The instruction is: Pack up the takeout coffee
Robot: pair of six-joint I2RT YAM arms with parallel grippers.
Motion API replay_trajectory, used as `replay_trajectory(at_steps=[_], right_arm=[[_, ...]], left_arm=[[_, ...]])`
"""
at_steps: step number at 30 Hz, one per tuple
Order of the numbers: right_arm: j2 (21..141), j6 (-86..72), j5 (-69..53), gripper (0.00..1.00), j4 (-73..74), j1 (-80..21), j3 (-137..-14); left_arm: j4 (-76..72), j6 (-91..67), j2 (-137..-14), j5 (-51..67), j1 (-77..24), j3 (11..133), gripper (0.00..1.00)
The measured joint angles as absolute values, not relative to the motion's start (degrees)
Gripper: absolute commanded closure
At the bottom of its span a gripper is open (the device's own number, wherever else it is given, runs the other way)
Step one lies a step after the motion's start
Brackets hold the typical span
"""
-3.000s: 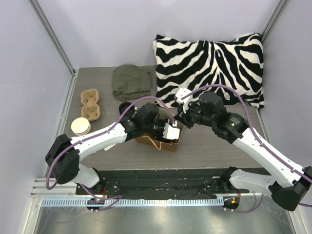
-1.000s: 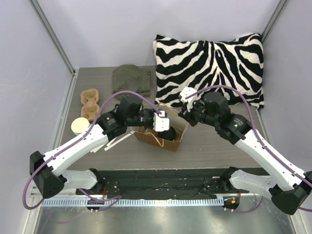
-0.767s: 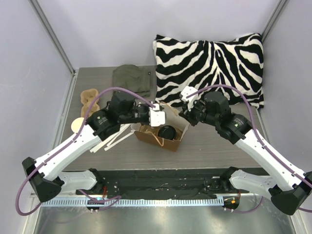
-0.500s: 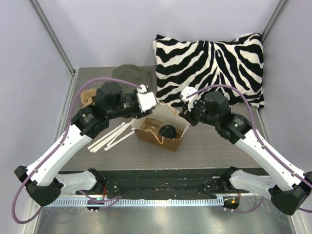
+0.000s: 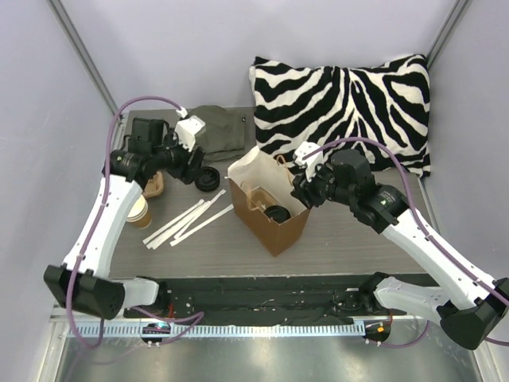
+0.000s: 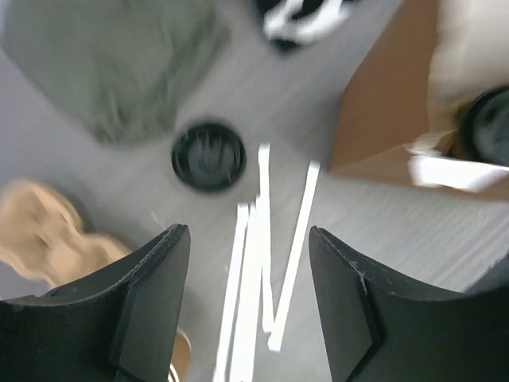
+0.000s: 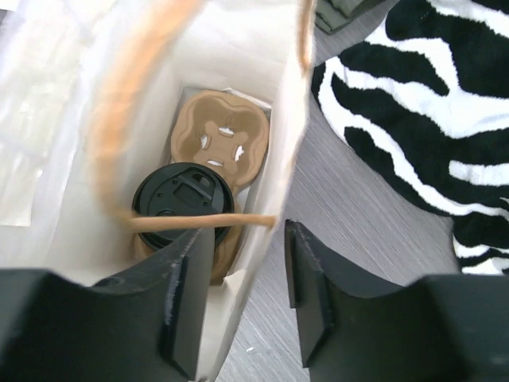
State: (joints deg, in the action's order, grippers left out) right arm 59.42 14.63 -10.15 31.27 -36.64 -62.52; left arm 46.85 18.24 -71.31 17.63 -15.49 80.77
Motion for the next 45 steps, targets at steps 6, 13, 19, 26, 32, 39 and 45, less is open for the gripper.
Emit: replay_trajectory(at_steps=[6,13,19,26,32,39,45], right_arm=[[60.3,14.6,-9.2,0.36,32.7,-36.6,-64.6],[60.7,13.2,-7.0,0.18,34.5,-36.6,-70.0],[61.6,11.6,-3.4,0.07,34.8,-36.4,-74.9],[62.7,11.3,0.8,0.06,34.7,-33.2,-78.2],[63.0,11.3,2.9,0.05,34.9,-30.5,-78.2],[63.0,11.2,3.4,0.05,35.0,-28.6,-78.2],[63.0,10.5,3.4,0.05,35.2,-27.5,-78.2]], left_arm=[[54.3,20.0,-80.7,20.4,-8.1,77.8,0.36],[56.1,22.8,-82.0,22.6,-9.5,69.8,0.39],[52.4,21.5,-84.4,19.7,-16.7,64.9,0.41],[43.5,14.1,-92.4,15.3,-20.7,64.4,0.51],[37.1,8.9,-94.4,12.9,-21.9,62.5,0.55],[33.6,5.5,-98.2,11.9,-24.1,61.5,0.59],[31.9,4.2,-100.3,9.2,-25.5,61.6,0.68]])
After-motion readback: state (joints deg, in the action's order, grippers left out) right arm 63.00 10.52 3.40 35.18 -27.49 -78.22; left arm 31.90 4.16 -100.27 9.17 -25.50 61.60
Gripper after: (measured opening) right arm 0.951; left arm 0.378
